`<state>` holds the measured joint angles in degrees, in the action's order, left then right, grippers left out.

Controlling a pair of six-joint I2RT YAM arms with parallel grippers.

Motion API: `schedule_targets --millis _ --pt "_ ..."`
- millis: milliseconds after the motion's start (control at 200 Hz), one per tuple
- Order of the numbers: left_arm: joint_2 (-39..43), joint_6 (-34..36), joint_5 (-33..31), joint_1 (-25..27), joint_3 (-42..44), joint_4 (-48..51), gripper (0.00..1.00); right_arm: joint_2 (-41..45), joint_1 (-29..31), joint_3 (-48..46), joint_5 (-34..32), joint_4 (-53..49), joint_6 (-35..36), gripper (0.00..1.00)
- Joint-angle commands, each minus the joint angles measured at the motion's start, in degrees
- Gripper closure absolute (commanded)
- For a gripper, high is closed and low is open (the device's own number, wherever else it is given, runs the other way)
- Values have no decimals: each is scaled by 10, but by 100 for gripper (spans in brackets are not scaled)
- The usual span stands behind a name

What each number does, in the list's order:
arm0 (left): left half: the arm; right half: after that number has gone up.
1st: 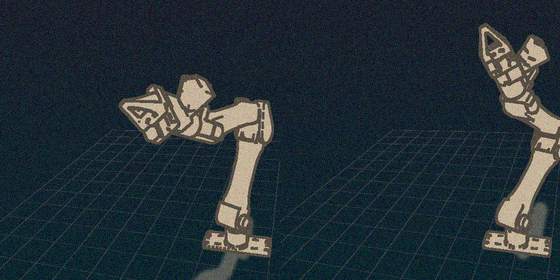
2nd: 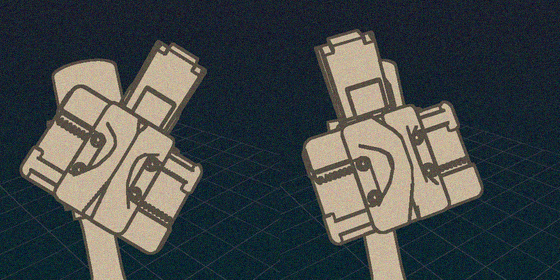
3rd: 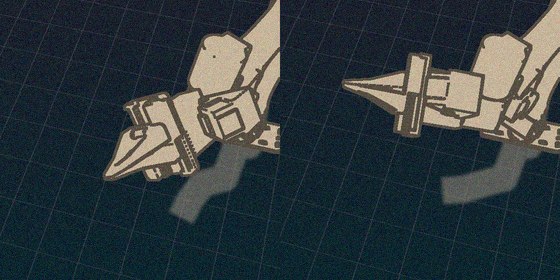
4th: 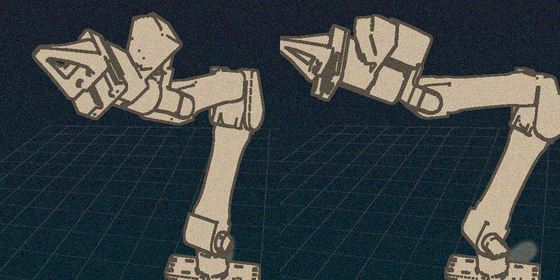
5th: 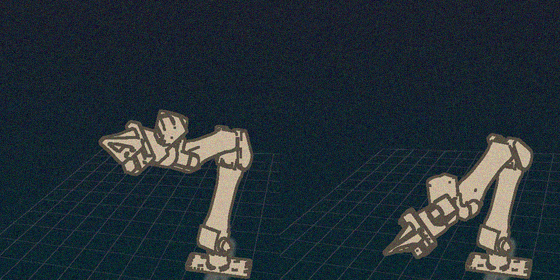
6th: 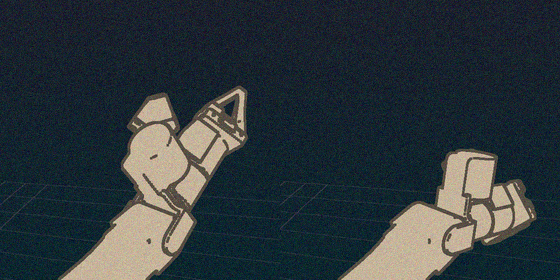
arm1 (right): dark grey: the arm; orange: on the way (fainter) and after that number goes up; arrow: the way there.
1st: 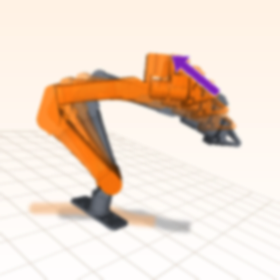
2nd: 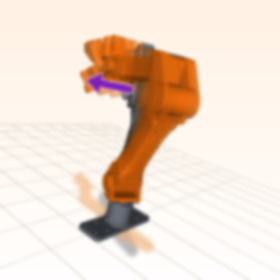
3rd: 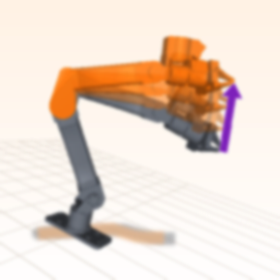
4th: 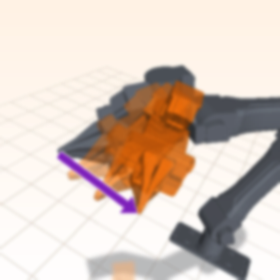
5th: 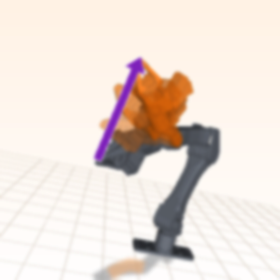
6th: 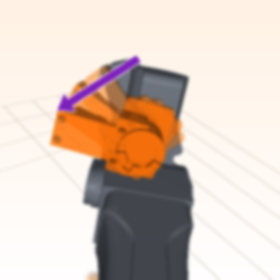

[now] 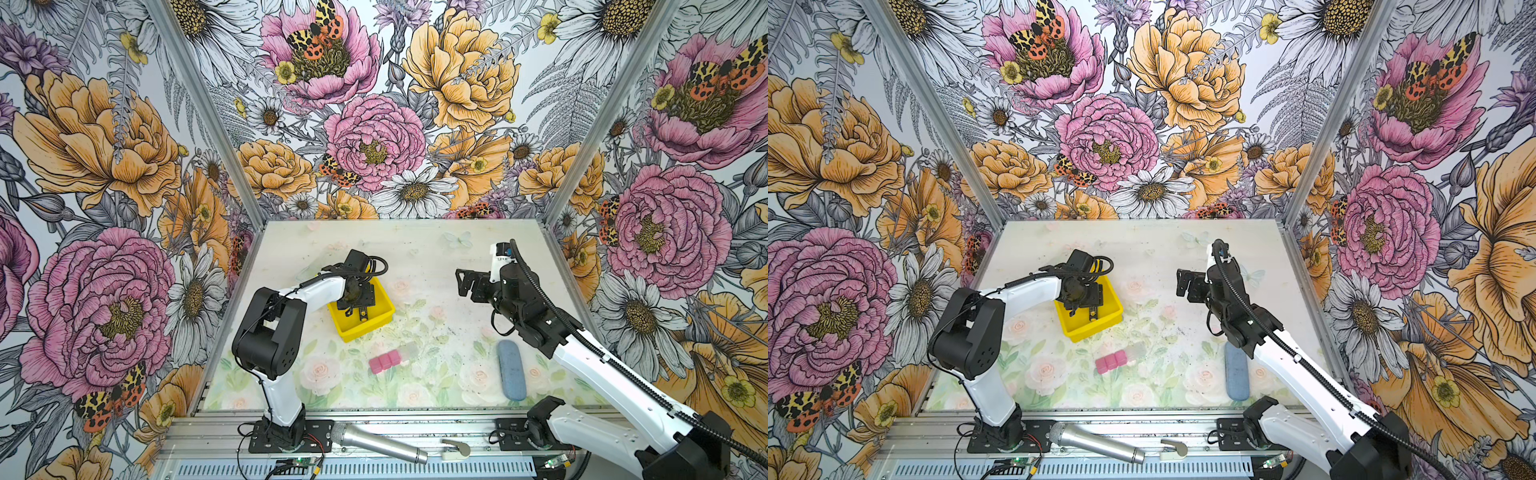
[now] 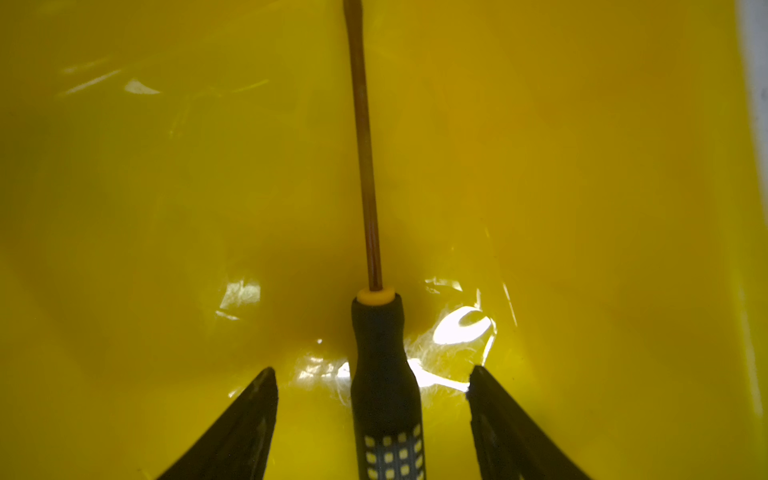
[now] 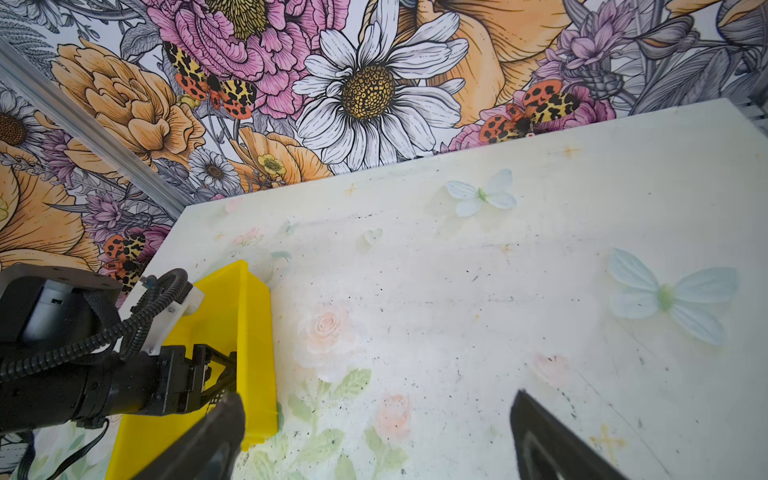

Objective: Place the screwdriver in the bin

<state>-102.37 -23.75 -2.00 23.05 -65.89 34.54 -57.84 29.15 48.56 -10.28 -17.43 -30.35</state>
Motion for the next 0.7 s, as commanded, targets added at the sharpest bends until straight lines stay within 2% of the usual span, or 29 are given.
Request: schedule_targets --millis 0,200,285,370,435,545,590,645,696 --pt "44 4 -4 3 6 -1 2 15 -3 -3 -24 -12 4 0" --pt "101 16 -8 4 18 -3 1 31 -8 -15 -52 -24 4 0" --pt "137 32 -22 6 28 -8 1 46 -11 -27 -85 -32 2 0" --pt "192 46 -61 5 53 -28 1 67 -15 -54 -131 -34 4 0" --pt "233 47 -126 -3 84 -48 2 82 -17 -82 -194 -32 3 1" --pt "290 41 -174 -60 134 -89 1 94 -37 -129 -281 -27 14 1" --pt "306 31 -211 -83 155 -115 1 94 -57 -145 -282 -18 32 1" --pt "322 48 -211 -112 181 -152 1 95 -81 -163 -279 -9 47 1" --pt "334 50 -237 -130 202 -186 1 96 -102 -178 -277 2 55 1"
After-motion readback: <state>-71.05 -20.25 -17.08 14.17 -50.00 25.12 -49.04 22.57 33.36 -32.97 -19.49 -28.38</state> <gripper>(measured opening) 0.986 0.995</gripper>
